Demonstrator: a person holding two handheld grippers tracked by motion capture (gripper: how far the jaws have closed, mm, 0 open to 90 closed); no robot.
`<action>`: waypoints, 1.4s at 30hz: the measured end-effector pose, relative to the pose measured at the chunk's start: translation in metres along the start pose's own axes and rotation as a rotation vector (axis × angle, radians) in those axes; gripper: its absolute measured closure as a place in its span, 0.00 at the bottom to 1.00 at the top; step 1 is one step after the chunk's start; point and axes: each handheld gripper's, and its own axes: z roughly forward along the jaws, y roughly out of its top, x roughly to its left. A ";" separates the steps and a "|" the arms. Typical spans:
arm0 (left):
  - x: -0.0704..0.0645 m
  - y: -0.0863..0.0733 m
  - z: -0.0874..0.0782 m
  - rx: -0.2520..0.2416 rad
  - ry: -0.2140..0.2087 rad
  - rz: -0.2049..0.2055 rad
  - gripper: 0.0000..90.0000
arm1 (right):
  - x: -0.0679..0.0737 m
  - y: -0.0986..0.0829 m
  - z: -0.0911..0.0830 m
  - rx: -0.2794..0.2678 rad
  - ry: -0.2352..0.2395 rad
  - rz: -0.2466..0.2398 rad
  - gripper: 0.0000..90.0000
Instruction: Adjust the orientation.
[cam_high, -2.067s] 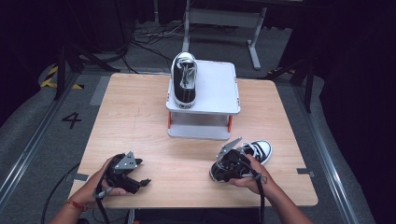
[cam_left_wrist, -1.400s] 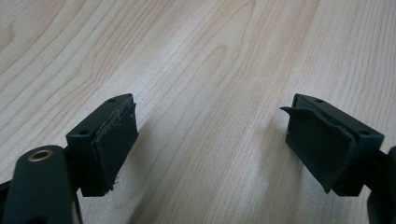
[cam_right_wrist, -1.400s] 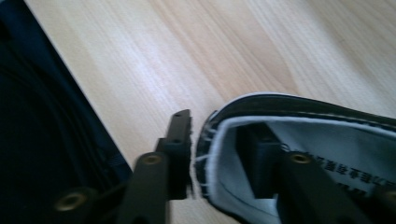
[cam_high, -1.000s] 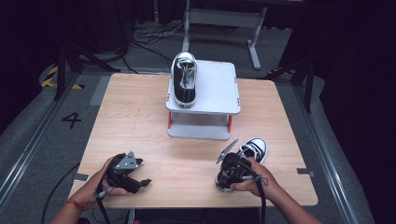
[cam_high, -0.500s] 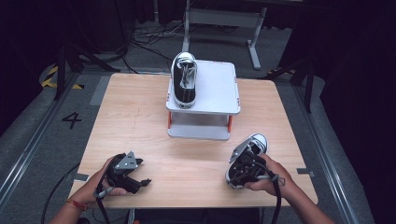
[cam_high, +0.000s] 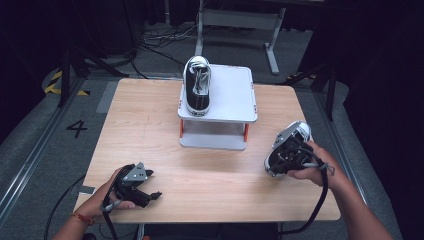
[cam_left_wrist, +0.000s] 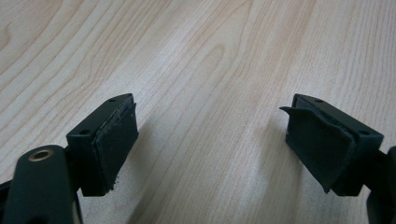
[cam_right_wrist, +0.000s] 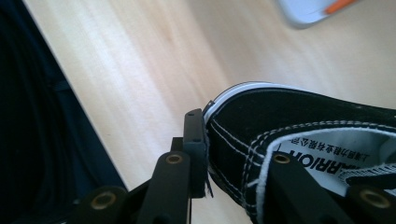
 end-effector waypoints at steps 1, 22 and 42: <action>0.000 0.000 0.000 0.001 0.000 0.000 0.19 | 0.000 0.000 0.000 0.000 0.000 0.000 0.87; 0.000 0.000 0.000 0.000 -0.003 0.003 0.19 | -0.013 0.076 -0.089 -0.026 -0.195 -0.178 0.87; -0.003 -0.002 -0.002 -0.002 0.018 -0.018 0.21 | -0.014 0.171 -0.074 -0.003 -0.181 -0.405 0.86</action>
